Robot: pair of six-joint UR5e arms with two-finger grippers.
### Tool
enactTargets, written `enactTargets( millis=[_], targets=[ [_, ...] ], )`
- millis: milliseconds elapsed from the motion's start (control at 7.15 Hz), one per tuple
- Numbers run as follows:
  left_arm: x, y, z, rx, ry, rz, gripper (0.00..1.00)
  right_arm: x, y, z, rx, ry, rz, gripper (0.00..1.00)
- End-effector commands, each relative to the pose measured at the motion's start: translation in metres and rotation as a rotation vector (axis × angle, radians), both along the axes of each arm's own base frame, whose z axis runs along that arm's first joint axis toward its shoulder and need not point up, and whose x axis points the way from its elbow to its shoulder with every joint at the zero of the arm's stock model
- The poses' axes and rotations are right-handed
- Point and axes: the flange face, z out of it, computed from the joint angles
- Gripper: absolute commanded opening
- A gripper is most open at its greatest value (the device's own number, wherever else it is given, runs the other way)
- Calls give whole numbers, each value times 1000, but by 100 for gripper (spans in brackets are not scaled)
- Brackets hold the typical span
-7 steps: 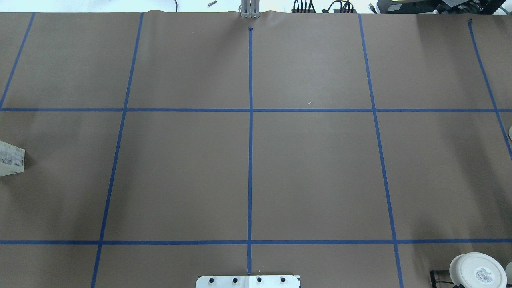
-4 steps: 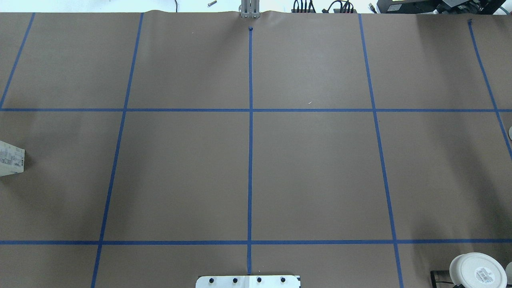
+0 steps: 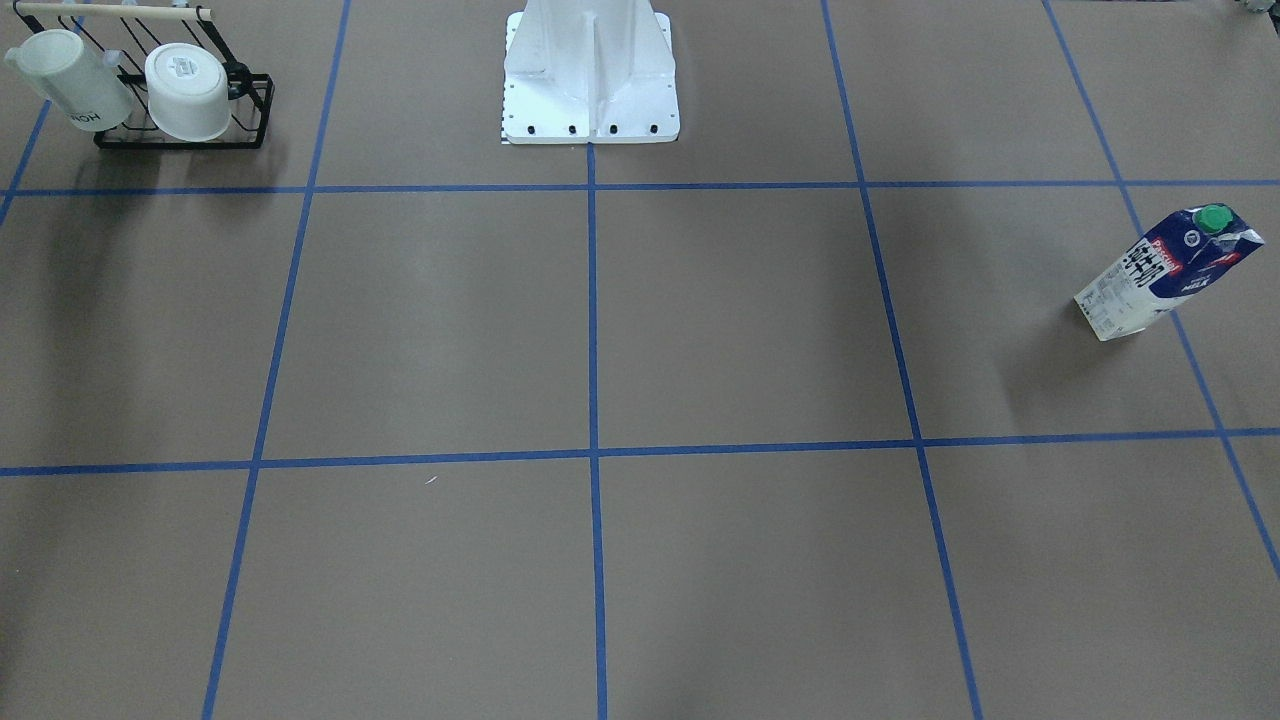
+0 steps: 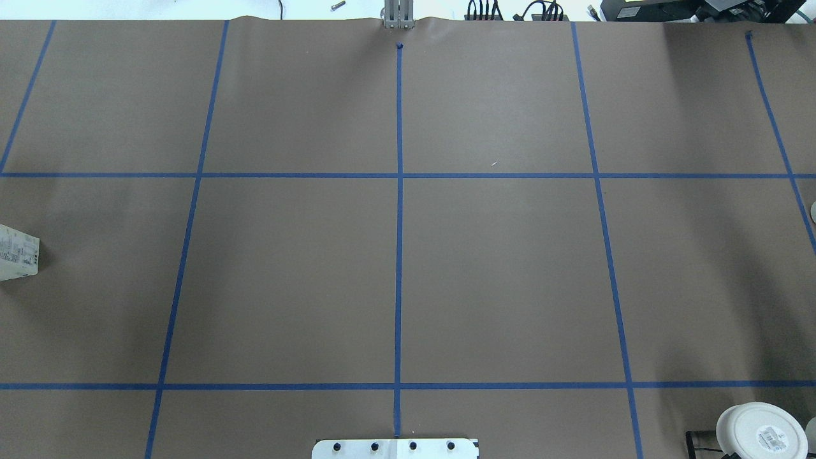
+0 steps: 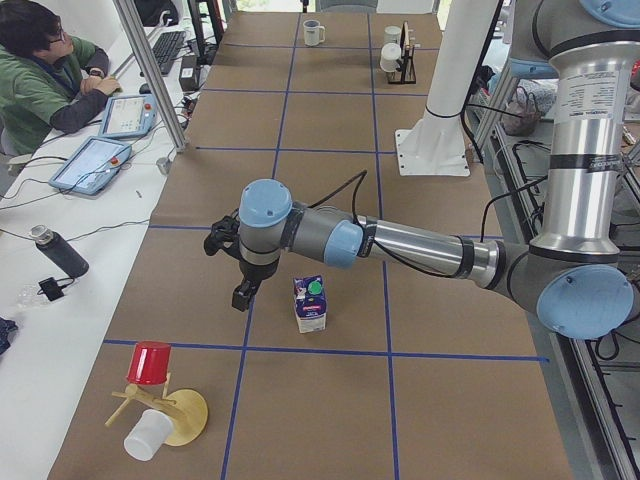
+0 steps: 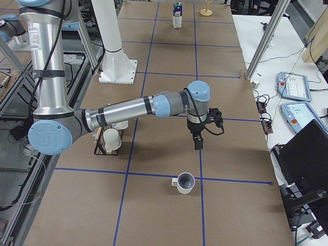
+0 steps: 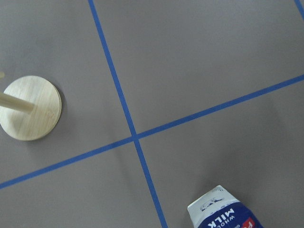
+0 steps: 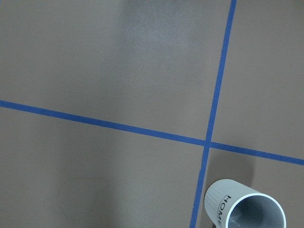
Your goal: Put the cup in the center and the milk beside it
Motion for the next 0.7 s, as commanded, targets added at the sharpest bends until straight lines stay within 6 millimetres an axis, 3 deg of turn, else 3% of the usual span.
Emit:
enactTargets(
  millis=[0, 140, 280, 420, 559],
  targets=[
    [0, -2, -1, 8, 1, 0, 98, -4, 0, 22, -22, 72, -8, 100],
    [0, -3, -1, 7, 1, -1, 98, -6, 1, 45, -18, 73, -10, 100],
    [0, -4, -1, 7, 1, -1, 98, -7, -2, 101, 33, 51, 2, 100],
    [0, -4, -3, 11, 1, -1, 98, -9, 3, 141, 32, 30, 61, 100],
    [0, -4, -4, 13, 1, -1, 98, -12, 13, 164, 40, 20, 63, 100]
  ],
)
